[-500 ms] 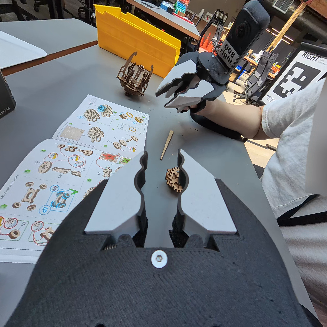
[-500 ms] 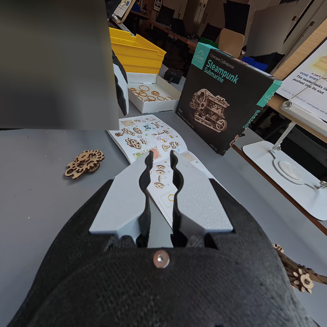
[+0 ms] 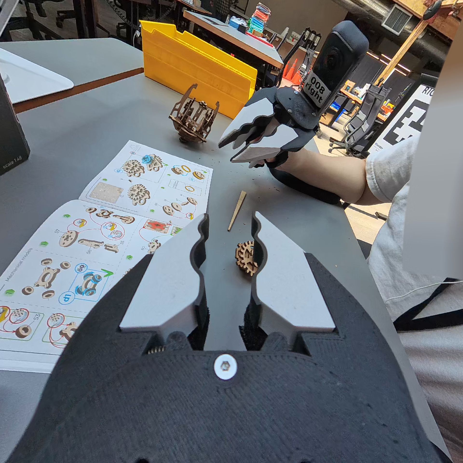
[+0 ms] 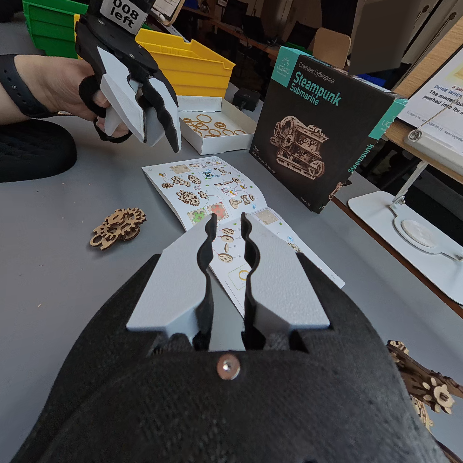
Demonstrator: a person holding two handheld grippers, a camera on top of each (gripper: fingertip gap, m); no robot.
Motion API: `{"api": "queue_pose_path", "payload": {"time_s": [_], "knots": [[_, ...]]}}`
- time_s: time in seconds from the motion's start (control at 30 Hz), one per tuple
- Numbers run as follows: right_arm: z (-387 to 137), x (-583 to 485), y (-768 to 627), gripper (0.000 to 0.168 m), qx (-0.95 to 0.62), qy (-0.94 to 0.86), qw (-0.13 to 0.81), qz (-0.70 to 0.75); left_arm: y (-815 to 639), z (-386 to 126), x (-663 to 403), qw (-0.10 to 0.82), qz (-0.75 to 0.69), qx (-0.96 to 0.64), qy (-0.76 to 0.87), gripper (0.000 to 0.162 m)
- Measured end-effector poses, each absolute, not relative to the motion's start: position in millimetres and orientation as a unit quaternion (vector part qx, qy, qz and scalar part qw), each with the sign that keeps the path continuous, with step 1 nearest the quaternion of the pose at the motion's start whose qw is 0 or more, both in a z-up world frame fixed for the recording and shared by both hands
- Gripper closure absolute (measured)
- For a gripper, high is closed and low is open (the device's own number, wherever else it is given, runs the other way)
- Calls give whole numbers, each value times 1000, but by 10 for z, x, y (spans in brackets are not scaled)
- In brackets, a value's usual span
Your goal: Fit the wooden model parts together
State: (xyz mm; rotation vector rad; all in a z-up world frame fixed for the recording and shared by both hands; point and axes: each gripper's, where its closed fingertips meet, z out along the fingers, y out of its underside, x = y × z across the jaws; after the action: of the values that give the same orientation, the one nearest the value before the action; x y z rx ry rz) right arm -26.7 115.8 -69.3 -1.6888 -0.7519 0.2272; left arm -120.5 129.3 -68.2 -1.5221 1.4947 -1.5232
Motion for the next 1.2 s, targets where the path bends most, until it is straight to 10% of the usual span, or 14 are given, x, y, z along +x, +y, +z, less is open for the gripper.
{"api": "queue_pose_path", "payload": {"time_s": [1.2], "knots": [[-809, -330, 1142, 150, -733, -361, 573, 71, 1328, -652, -1206, 262, -568, -562, 541, 130]]}}
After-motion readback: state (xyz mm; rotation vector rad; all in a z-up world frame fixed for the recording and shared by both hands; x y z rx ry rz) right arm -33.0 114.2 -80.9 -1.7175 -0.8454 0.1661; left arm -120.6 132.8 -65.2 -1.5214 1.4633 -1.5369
